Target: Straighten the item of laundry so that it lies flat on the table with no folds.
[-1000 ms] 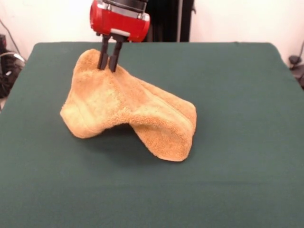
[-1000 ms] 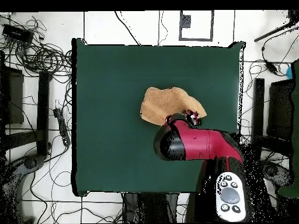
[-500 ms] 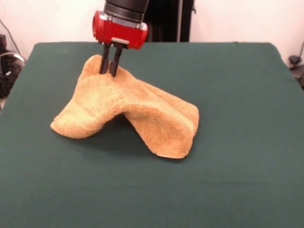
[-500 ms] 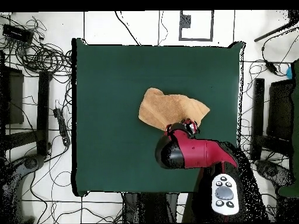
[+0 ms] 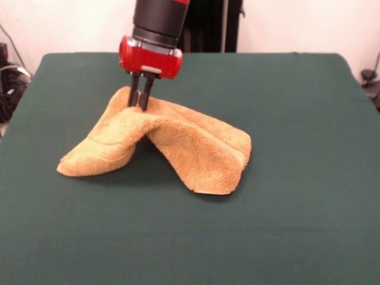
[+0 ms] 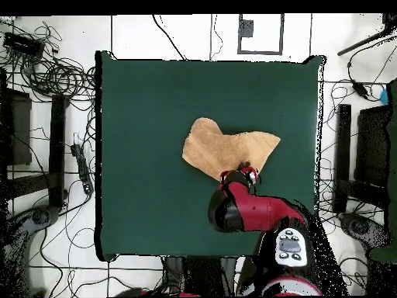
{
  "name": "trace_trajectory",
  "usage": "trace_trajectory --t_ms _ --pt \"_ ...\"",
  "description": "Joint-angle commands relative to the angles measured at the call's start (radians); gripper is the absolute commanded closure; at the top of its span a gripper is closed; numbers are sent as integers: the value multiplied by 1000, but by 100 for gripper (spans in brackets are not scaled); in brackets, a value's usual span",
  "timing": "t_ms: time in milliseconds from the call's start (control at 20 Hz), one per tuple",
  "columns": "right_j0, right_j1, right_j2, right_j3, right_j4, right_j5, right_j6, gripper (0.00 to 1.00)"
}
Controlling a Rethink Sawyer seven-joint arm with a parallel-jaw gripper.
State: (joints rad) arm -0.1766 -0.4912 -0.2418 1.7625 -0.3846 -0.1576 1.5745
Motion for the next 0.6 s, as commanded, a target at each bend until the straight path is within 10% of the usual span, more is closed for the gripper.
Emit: trace_trajectory --t_ms 50,400,450,600 --pt "44 134 27 68 91 -129 262 100" --pt "58 162 18 69 131 -170 237 100" --pt "52 158 25 72 132 -173 227 0" --pt "42 150 36 74 124 -164 222 0"
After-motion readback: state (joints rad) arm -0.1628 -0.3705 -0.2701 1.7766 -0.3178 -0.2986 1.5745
